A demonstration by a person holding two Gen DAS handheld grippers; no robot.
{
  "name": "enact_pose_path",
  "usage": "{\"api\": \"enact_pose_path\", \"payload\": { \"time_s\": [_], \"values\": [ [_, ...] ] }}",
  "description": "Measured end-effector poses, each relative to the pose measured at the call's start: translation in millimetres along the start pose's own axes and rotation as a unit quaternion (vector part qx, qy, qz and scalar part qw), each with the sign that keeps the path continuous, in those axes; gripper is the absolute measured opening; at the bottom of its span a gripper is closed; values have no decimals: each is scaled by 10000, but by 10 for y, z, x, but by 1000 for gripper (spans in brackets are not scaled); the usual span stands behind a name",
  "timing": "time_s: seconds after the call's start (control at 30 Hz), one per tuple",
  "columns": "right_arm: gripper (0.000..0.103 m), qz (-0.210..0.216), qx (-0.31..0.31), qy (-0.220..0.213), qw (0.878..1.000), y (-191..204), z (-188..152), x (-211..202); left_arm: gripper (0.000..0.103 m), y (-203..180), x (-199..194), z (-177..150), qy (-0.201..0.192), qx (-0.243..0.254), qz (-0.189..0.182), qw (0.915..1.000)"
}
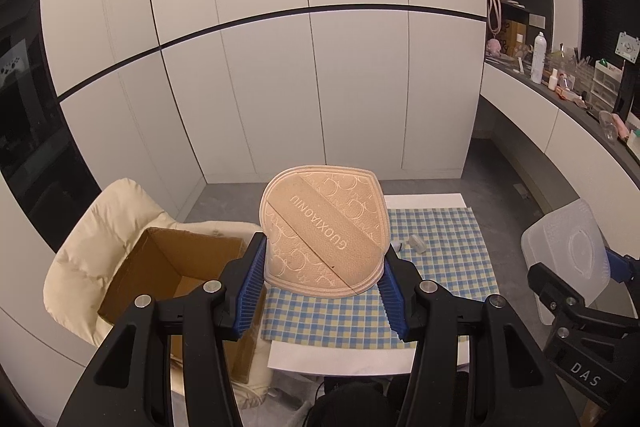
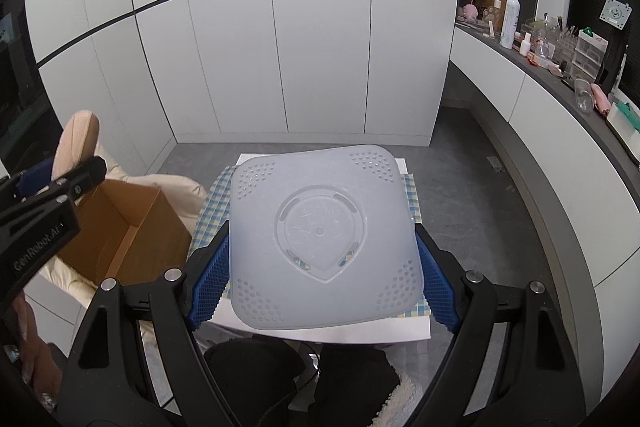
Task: Organize objects
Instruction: 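Lift the puff with the left tool while the right tool lifts the plastic box, then carry the puff with the left tool while the right tool carries the box to the cardboard box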
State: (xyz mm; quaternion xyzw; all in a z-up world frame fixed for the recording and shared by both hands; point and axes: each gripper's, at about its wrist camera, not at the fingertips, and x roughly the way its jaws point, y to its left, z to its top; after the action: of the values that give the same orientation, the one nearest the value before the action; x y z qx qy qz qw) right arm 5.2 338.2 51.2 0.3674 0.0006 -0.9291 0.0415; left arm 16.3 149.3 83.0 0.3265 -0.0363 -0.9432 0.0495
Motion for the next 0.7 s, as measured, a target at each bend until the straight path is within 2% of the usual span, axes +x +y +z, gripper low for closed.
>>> {"api": "enact_pose_path", "payload": {
  "time_s": [0.13, 0.33, 0.7],
  "values": [
    [85, 66, 30, 163, 9998, 7, -187, 15, 52, 12, -60, -101, -36, 20, 46, 10000],
    [85, 165, 36, 375, 9992, 6, -489, 40, 52, 7, 15, -291, 123, 49, -39, 9999],
    [85, 180, -165, 845, 9961, 48, -980, 207, 52, 43, 347, -851, 874, 69, -316, 9956]
  ]
}}
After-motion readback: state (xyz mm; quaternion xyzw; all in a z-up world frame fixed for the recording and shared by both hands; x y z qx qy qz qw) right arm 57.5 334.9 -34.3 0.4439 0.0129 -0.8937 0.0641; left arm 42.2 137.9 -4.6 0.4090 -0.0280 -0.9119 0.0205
